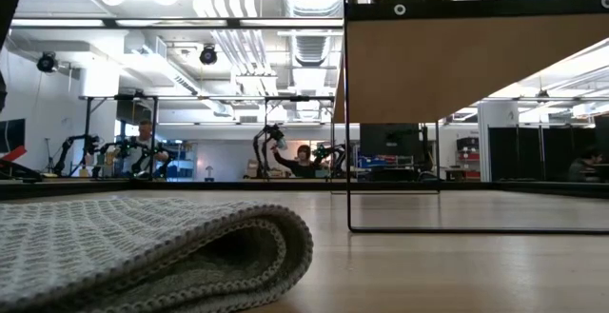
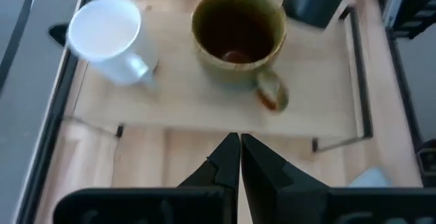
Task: Stack small to large cups/mugs on shelf
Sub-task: Put the black cup on the shelf
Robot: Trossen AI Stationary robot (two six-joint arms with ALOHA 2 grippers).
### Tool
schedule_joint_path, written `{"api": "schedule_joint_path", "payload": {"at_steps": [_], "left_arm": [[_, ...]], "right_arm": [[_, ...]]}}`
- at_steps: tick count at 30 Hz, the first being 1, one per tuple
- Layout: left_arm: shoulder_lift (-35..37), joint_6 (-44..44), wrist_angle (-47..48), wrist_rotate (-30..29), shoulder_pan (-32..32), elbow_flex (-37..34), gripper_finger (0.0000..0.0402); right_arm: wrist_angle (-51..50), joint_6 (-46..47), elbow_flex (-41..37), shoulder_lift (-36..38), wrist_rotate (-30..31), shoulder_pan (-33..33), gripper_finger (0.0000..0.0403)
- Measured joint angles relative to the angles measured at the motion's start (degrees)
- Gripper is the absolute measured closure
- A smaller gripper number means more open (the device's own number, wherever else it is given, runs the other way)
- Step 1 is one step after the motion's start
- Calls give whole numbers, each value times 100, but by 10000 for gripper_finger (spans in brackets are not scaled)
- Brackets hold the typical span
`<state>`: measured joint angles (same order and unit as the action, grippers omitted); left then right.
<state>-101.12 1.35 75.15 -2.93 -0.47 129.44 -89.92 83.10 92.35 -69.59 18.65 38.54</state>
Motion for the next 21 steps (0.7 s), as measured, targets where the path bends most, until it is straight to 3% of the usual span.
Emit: {"api": "schedule_joint_path", "payload": {"at_steps": [7,21], "left_arm": [[0,136,-864,927,-18,-488,402],[0,-4,-1730,1122,-322,-780,402]], "right_arm": [[539,-799,-2,-32,-113,-473,394],[906,-1031,-15,-588,-264,-572,394]]}}
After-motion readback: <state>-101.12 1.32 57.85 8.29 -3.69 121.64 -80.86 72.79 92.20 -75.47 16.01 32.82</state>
